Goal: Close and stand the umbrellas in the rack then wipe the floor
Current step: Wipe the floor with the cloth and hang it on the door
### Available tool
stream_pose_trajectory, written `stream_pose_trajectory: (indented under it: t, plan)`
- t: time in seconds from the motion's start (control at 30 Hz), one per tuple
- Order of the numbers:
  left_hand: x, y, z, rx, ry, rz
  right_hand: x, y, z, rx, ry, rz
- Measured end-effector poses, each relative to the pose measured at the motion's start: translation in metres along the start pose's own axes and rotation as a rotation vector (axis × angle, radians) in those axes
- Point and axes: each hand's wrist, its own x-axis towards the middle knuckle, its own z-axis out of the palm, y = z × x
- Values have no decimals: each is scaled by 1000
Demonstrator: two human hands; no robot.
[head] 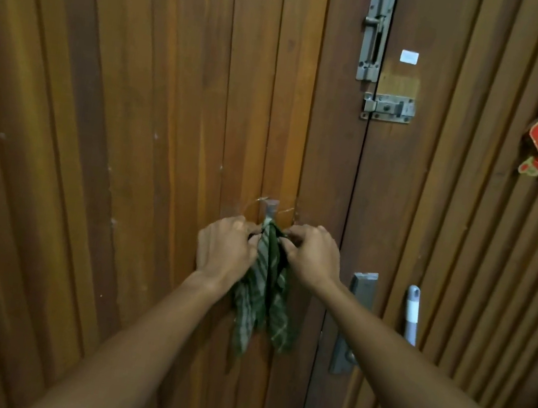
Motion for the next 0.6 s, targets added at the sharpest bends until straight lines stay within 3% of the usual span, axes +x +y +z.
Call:
stream_pose_trajectory:
  t: [0.27, 0.43, 0.6]
  plan:
    - [-116, 29, 50, -64, -73, -107, -103, 80, 32, 49, -353, 102]
    - [-164, 85, 86, -153, -428, -43, -139, 149, 1, 14, -450, 258]
    - [-164, 160, 138, -389, -719, 17, -150, 223, -33, 71, -355, 496]
